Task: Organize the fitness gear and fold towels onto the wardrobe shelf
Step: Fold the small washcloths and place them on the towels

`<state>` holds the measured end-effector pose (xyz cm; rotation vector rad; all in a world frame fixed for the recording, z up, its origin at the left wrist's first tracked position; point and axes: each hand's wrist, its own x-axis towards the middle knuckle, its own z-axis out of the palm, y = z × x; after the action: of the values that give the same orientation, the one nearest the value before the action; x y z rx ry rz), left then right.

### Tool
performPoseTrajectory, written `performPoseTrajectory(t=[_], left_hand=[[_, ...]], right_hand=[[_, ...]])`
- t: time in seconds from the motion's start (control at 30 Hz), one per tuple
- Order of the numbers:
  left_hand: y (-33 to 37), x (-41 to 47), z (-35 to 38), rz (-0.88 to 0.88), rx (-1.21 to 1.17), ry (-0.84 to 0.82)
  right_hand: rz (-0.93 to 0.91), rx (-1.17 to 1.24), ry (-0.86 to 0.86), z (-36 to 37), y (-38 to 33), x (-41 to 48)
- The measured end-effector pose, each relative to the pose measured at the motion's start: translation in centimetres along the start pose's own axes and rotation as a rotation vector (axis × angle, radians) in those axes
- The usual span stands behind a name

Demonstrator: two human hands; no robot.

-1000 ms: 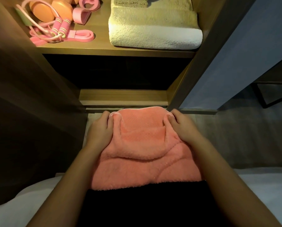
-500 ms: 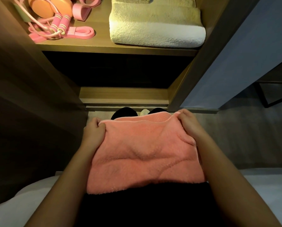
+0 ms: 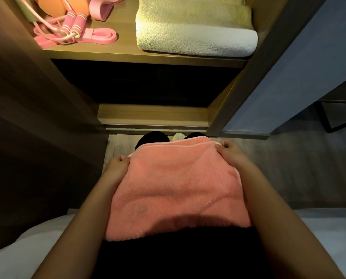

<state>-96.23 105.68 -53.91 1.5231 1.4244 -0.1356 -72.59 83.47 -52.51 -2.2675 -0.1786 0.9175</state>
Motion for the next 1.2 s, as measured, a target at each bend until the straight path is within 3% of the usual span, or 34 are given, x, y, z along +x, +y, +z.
performPoseTrajectory(t=[0.3, 0.47, 0.7, 0.93, 1.1, 1.2], left_hand=[[0.7, -1.3, -0.7, 0.154, -0.234, 0.096], [1.8, -1.5, -2.5, 0.255, -0.295, 0.227], [3.5, -1.4, -4.6, 0.423, -0.177, 0.221], [4.6, -2.3, -7.1, 0.638, 0.115, 0.082], [6.4, -3.3, -8.9, 0.787, 0.097, 0.067], [8.4, -4.2, -8.9, 0.867, 0.078, 0.144]], right_hand=[[-0.011, 0.253, -0.07, -1.4, -0.8, -0.3], [-0.057, 0.321, 0.098, -2.3, -0.7, -0.3], [-0.195, 0.276, 0.197, -3.3, -0.8, -0.7], [-0.247, 0.215, 0.075, -4.9, -1.5, -1.6], [-0.396, 0.22, 0.117, -6.5, -3.0, -2.7], [-0.499, 0.212, 0.186, -7.1, -4.8, -3.6]])
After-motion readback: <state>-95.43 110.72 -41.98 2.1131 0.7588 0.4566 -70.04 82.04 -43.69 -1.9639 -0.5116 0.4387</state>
